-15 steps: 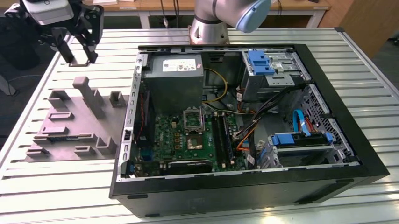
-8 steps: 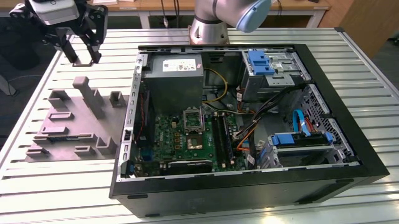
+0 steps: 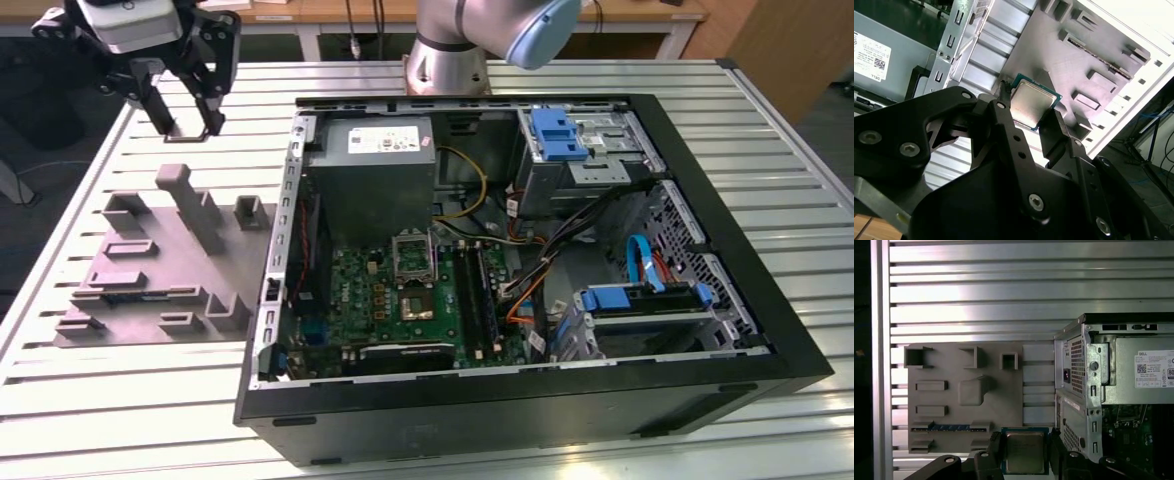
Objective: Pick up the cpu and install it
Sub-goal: 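Pick up the cpu and move it towards the insertion slot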
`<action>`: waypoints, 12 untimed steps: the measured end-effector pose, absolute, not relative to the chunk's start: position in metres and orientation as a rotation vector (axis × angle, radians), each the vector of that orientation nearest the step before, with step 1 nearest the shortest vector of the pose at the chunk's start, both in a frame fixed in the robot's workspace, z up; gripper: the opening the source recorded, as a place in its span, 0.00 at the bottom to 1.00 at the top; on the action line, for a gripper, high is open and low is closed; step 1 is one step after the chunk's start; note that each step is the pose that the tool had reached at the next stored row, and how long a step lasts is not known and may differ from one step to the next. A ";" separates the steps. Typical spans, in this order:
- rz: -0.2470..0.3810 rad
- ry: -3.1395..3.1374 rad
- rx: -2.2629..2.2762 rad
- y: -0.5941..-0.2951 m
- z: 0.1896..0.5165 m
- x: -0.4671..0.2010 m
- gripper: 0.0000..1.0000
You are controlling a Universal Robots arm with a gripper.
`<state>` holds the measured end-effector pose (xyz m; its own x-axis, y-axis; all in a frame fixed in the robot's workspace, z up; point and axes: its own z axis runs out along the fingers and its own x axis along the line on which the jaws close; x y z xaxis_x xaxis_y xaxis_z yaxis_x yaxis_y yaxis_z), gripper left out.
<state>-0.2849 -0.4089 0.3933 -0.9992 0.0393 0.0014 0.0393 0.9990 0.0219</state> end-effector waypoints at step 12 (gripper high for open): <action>-0.035 -3.140 -0.062 -0.409 0.393 -0.279 0.47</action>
